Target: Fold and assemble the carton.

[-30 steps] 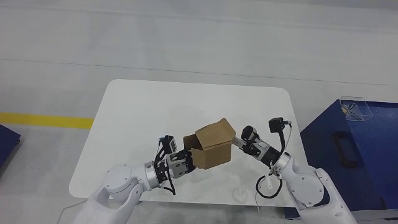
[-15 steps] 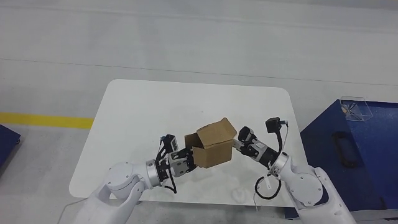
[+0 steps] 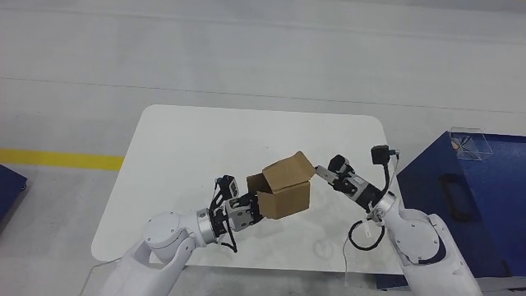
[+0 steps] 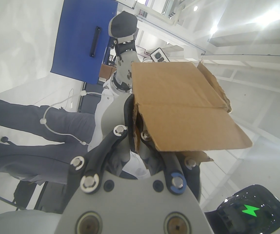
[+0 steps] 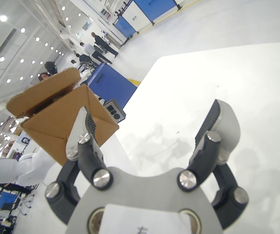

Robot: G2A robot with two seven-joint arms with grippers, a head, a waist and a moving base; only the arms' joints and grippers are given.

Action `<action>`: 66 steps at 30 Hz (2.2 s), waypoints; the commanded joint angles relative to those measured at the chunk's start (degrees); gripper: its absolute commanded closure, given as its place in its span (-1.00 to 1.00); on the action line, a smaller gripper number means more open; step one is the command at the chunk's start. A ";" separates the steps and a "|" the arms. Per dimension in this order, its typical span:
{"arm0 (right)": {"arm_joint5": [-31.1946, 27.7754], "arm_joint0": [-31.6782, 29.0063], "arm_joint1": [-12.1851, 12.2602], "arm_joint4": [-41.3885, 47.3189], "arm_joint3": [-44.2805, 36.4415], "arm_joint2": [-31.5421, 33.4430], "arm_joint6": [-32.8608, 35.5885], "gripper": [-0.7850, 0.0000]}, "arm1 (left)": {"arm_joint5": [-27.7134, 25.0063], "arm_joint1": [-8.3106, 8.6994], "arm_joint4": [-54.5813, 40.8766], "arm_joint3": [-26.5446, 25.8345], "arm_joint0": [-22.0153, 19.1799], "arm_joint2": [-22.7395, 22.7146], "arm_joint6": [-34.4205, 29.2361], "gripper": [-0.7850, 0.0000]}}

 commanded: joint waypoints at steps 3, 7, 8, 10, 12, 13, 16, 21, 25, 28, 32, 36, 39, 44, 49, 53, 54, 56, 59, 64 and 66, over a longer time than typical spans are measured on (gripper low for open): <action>-0.26 -0.59 0.12 3.62 1.90 4.92 -5.01 -1.00 | 0.01 0.00 -0.01 -0.01 0.01 -0.01 0.00 1.00; 0.00 -0.67 0.09 4.77 2.19 4.95 -4.94 -1.00 | 0.01 0.00 -0.01 -0.01 0.01 -0.01 0.00 1.00; 0.00 -0.67 0.09 4.77 2.19 4.95 -4.94 -1.00 | 0.01 0.00 -0.01 -0.01 0.01 -0.01 0.00 1.00; 0.00 -0.67 0.09 4.77 2.19 4.95 -4.94 -1.00 | 0.01 0.00 -0.01 -0.01 0.01 -0.01 0.00 1.00; 0.00 -0.67 0.09 4.77 2.19 4.95 -4.94 -1.00 | 2.40 0.08 2.96 -2.21 -0.11 -0.09 4.51 1.00; 0.00 -0.67 0.09 4.77 2.19 4.95 -4.94 -1.00 | 7.25 0.01 3.87 -4.52 0.06 0.36 9.28 1.00; 0.00 -0.67 0.09 4.77 2.19 4.95 -4.94 -1.00 | 23.47 -1.00 -0.49 -12.45 0.62 1.94 27.13 1.00; 0.00 -0.67 0.09 4.77 2.19 4.95 -4.94 -1.00 | 32.48 -5.23 -22.23 -17.60 3.18 6.15 64.64 1.00; 0.00 -0.67 0.09 4.77 2.19 4.95 -4.94 -1.00 | 19.00 -9.32 -41.27 -17.71 2.45 11.87 90.99 1.00; 0.00 -0.67 0.09 4.77 2.19 4.95 -4.94 -1.00 | 7.75 -11.88 -49.38 -14.10 -0.82 15.48 103.89 1.00; 0.00 -0.67 0.09 4.77 2.19 4.95 -4.94 -1.00 | -2.69 -14.68 -52.43 -7.20 -5.64 19.66 113.18 1.00; 0.00 -0.67 0.09 4.77 2.19 4.95 -4.94 -1.00 | -9.67 -17.07 -54.00 0.45 -9.82 22.30 120.13 1.00; 0.00 -0.67 0.09 4.77 2.19 4.95 -4.94 -1.00 | -12.08 -18.83 -56.50 5.40 -12.41 23.84 122.99 0.15; 0.00 -0.67 0.09 4.77 2.19 4.95 -4.94 -1.00 | -12.64 -20.46 -55.93 8.93 -15.28 24.73 120.89 -1.00; 0.00 -0.67 0.09 4.77 2.19 4.95 -4.94 -1.00 | -9.87 -19.08 -48.36 -1.60 -11.23 22.49 120.50 -1.00; 0.29 -0.85 0.07 4.76 1.93 4.70 -4.69 -1.00 | 4.06 -15.58 -36.06 -18.43 -2.57 20.25 117.88 -1.00; 1.20 -1.20 0.05 4.78 1.23 4.06 -3.66 -1.00 | 9.17 -14.48 -31.31 -21.26 -0.55 19.67 116.44 -1.00; 2.15 -1.46 0.14 1.25 -0.98 3.66 -2.96 -1.00 | 16.55 -12.55 -28.49 -25.00 3.88 16.39 108.60 -1.00; 3.36 -2.74 0.08 -9.29 -3.84 1.78 -5.91 -1.00 | 26.29 -9.66 -23.58 -23.61 9.00 8.16 96.28 -1.00; 6.80 -4.36 -0.25 -17.49 -5.80 -3.03 -5.60 -1.00 | 34.36 -5.95 -7.88 -20.77 11.88 1.00 75.75 -1.00; 7.64 -4.34 -0.30 -18.77 -6.17 -3.75 -5.36 -1.00 | 32.80 -5.37 -5.35 -20.30 12.49 0.69 69.89 -1.00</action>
